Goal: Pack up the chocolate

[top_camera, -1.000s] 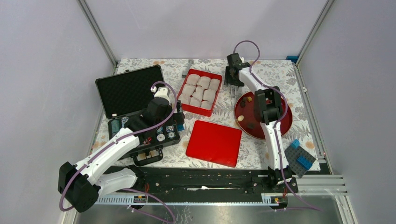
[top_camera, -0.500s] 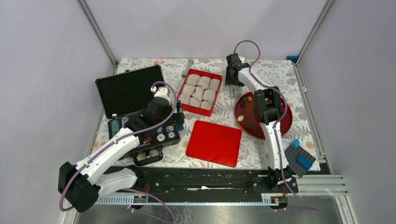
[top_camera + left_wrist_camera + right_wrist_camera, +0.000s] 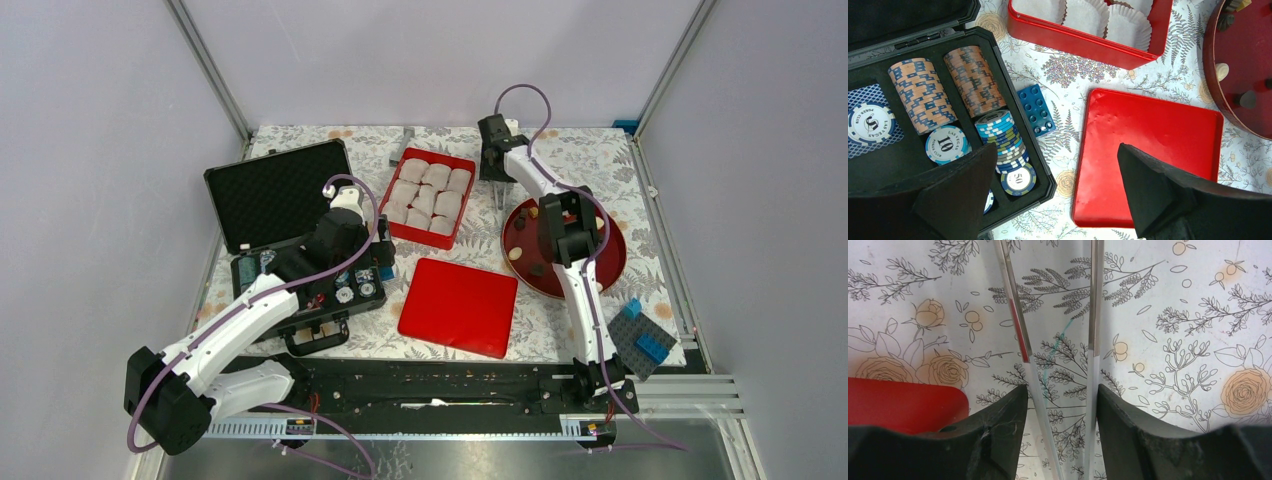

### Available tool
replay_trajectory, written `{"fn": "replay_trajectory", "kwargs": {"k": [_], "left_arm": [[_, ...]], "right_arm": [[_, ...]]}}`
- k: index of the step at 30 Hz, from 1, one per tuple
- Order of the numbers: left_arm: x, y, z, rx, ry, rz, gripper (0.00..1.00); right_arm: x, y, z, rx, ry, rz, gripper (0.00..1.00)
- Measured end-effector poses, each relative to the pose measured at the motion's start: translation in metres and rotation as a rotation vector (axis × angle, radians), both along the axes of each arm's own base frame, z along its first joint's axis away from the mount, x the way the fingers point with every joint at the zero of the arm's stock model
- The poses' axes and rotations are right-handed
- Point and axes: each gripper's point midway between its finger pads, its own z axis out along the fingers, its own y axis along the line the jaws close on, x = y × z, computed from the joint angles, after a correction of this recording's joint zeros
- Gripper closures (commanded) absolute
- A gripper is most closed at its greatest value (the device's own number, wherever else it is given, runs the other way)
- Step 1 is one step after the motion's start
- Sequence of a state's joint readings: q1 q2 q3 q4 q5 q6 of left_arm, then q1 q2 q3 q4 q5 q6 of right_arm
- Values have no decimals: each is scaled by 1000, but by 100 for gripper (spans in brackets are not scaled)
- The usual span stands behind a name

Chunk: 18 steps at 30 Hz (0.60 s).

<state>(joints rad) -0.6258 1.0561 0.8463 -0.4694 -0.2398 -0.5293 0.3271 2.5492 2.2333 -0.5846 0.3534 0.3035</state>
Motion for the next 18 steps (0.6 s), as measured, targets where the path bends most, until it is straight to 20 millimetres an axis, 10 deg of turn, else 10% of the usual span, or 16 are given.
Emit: {"fn": "replay_trajectory", "kwargs": {"k": [18], "left_arm": [[0, 0, 1, -1, -2, 0, 1]], "right_arm": [[2, 1, 2, -32, 4, 24, 91]]}}
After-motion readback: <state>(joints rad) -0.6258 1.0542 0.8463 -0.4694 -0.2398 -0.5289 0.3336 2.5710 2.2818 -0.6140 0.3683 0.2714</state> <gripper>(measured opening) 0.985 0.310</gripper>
